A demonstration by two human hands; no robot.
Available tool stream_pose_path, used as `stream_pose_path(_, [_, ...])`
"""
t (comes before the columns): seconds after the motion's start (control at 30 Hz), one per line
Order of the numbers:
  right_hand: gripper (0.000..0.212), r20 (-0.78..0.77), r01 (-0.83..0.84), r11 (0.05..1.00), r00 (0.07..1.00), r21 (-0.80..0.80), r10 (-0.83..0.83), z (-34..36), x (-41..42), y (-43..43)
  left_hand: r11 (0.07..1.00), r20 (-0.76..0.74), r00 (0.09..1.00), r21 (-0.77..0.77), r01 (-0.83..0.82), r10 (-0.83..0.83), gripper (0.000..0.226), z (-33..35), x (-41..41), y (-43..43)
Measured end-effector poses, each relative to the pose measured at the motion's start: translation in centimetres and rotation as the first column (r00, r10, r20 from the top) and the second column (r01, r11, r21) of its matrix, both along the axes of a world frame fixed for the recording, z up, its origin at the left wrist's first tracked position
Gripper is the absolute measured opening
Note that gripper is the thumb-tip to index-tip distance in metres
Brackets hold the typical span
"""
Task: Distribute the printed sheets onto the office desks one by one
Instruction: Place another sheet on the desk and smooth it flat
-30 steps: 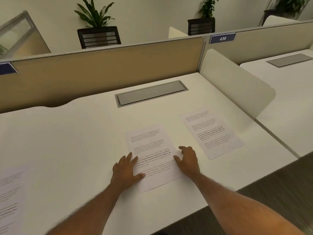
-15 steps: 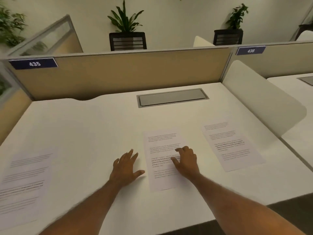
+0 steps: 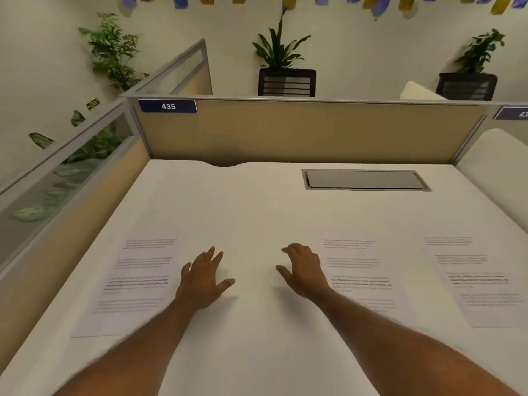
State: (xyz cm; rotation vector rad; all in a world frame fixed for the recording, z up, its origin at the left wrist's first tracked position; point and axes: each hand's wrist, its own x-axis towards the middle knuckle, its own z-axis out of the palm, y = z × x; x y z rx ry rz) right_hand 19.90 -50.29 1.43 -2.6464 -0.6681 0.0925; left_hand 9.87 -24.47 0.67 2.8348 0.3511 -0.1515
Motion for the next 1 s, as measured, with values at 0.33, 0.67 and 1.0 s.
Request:
stream_pose_path(0.33, [0.059,-0.050,-0.104,0.995,0.993,-0.005,0.103,-0.7,-4.6,16.8,1.000,-0.030,0.999,0.015,-0.023,0.023,0.082,-0.3,-5.2,16.1])
stream_pose_path(0.67, [0.067,-0.166,-0.192,0.978,0.970,-0.086,0.176,-1.8,-7.8,25.6,0.991,-0.106,0.986,0.020,-0.129,0.131,0.086,-1.4,-9.5,24.8])
stream_pose_path(1.0, [0.078,-0.269,-0.267,0.935,0.942,-0.232,0.202,-3.2,-8.0,26.9,0.921,-0.152,0.909,0.013,-0.390,0.387,0.088,-1.9,-9.9,25.4])
